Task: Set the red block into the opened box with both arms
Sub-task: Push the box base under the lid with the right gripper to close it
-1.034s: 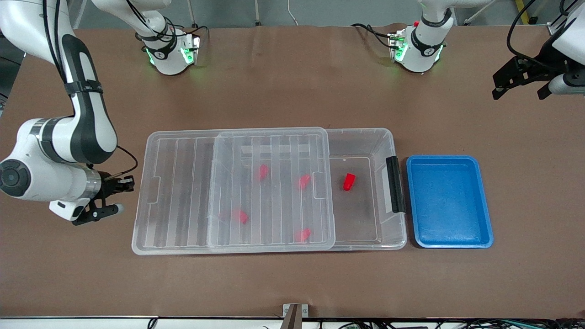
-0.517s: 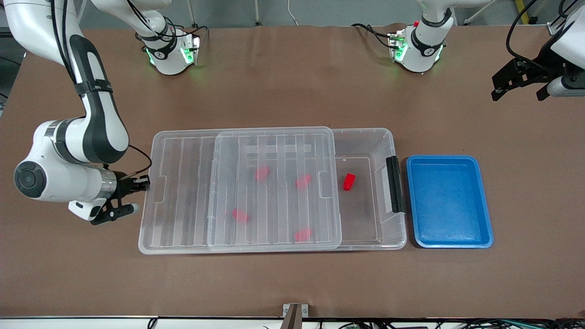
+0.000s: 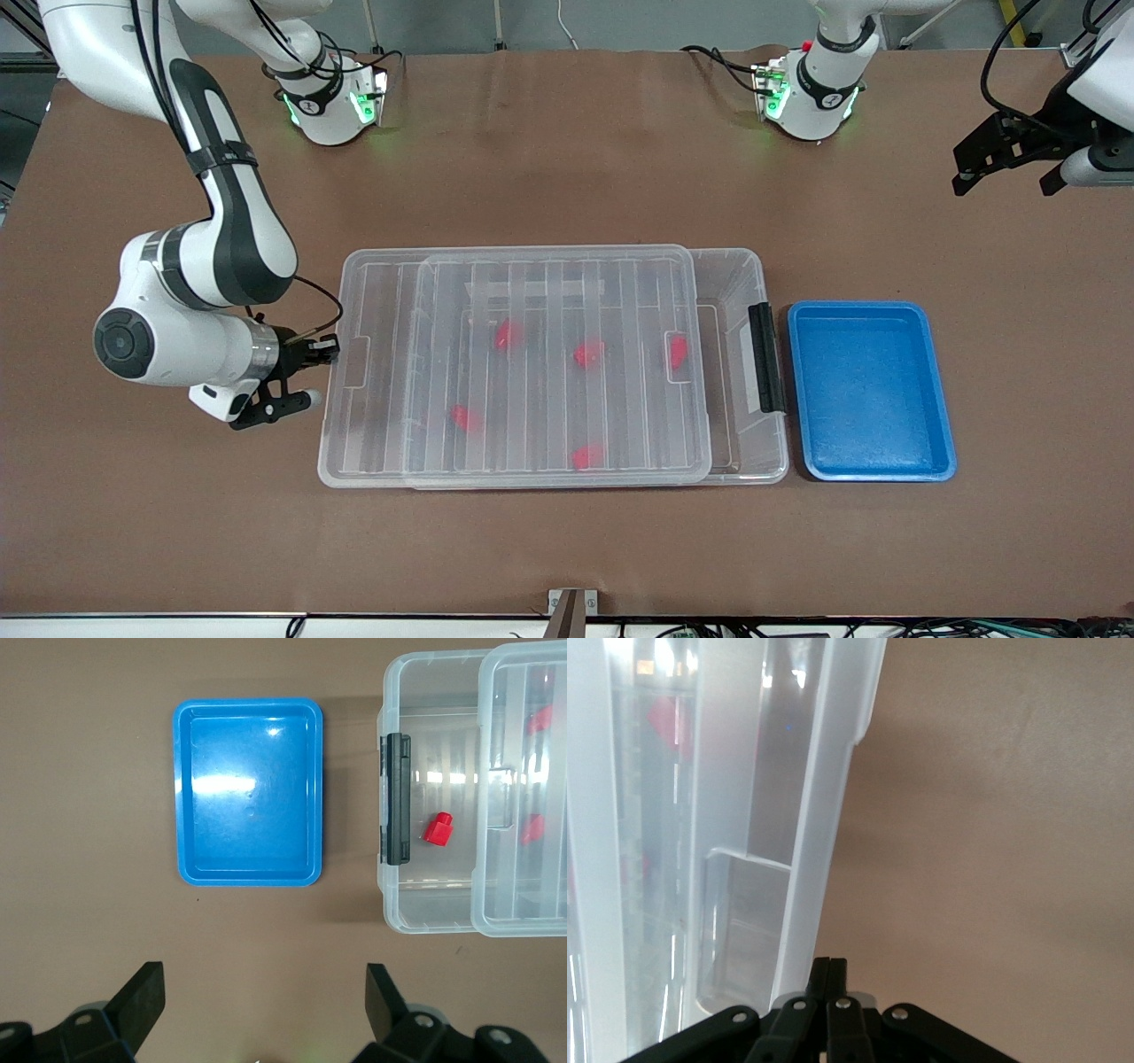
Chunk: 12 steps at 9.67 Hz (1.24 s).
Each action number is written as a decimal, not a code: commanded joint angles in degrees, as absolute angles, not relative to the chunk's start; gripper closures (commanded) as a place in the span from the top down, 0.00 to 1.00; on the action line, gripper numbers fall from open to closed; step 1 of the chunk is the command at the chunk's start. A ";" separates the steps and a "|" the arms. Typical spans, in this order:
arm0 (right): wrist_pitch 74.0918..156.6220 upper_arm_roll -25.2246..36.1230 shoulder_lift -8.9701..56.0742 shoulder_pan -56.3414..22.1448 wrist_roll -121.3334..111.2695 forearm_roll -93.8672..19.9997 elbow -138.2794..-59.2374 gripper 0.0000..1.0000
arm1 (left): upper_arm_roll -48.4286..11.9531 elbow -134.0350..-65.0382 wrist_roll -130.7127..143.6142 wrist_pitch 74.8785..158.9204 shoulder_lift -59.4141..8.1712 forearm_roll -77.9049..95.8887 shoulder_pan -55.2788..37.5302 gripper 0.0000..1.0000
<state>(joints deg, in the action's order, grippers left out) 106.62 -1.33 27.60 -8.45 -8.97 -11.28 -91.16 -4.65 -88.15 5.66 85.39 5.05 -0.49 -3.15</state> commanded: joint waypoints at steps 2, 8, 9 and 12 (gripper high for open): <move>106.88 -3.32 29.18 -10.11 -5.37 -12.75 -89.30 0.00 | -4.48 -89.03 4.83 85.43 4.57 -0.09 -3.16 1.00; 108.98 -6.50 31.20 -11.95 2.72 -12.66 -87.54 0.00 | -4.40 -89.03 5.10 85.25 4.66 -0.70 -3.16 1.00; 108.98 -6.50 31.20 -11.87 2.81 -12.74 -87.54 0.00 | -4.39 -89.03 5.10 85.34 4.40 -0.79 -3.08 1.00; 107.76 -6.15 30.24 -9.42 2.63 -11.87 -85.71 0.56 | -4.31 -89.03 5.10 85.60 4.04 -0.88 -3.16 1.00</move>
